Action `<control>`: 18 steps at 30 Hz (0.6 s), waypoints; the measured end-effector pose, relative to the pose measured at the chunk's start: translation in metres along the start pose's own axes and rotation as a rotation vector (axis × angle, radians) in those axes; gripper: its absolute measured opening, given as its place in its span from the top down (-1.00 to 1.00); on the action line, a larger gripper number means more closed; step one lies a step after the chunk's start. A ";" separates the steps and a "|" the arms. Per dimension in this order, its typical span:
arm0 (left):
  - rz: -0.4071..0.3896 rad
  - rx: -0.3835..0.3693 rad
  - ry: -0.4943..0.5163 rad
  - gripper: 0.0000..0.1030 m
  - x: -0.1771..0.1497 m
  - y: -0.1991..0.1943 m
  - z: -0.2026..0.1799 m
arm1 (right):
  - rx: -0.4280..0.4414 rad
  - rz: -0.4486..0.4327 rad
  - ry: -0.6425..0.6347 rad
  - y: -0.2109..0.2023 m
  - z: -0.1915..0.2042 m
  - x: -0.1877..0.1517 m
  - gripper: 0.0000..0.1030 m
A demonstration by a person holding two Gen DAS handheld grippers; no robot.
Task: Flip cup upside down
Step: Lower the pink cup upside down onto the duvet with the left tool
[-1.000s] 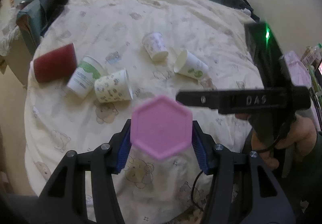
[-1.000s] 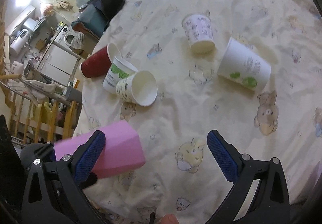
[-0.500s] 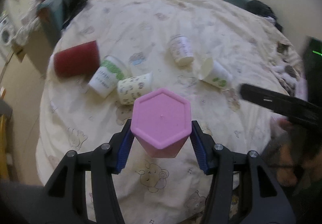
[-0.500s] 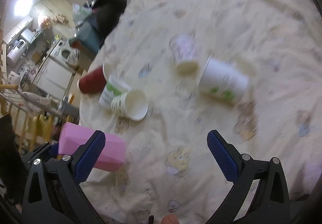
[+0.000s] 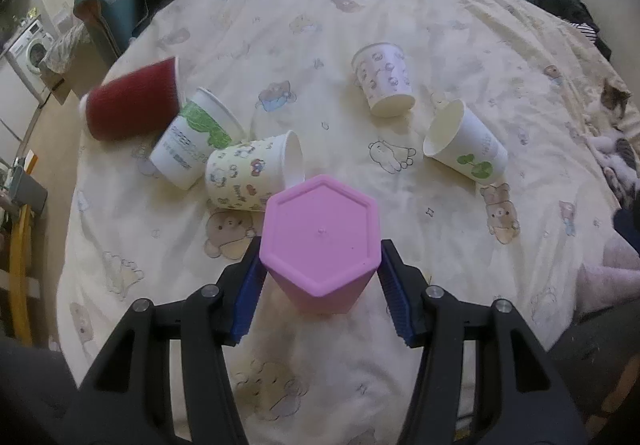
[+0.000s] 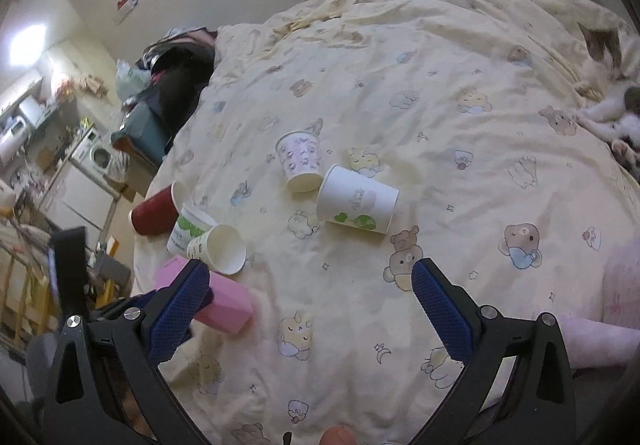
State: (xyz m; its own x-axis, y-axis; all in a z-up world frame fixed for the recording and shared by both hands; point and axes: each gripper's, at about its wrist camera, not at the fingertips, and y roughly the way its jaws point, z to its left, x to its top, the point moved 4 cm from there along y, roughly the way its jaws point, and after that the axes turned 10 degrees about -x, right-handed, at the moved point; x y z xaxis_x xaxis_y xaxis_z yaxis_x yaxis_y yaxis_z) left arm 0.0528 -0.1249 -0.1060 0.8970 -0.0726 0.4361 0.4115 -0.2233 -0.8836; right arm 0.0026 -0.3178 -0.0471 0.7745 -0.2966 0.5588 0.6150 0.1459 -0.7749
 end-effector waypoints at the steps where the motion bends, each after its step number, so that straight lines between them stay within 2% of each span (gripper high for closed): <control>1: 0.007 0.011 -0.001 0.01 0.001 0.004 0.000 | 0.002 0.002 0.012 0.000 -0.002 0.001 -1.00; 3: 0.013 0.055 0.011 0.01 0.001 0.013 -0.001 | 0.009 0.009 0.036 0.000 -0.007 0.002 -1.00; 5: 0.016 0.069 0.013 0.01 0.001 0.017 -0.003 | 0.014 0.016 0.051 0.001 -0.010 0.002 -1.00; 18: 0.027 0.068 -0.008 0.00 0.000 0.023 -0.002 | 0.049 0.048 0.087 0.006 -0.012 0.002 -1.00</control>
State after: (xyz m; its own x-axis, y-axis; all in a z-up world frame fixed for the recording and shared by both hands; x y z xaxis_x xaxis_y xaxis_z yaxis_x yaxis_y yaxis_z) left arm 0.0615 -0.1324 -0.1261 0.9089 -0.0696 0.4111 0.3972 -0.1549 -0.9046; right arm 0.0059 -0.3287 -0.0545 0.7889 -0.3683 0.4920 0.5855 0.2069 -0.7839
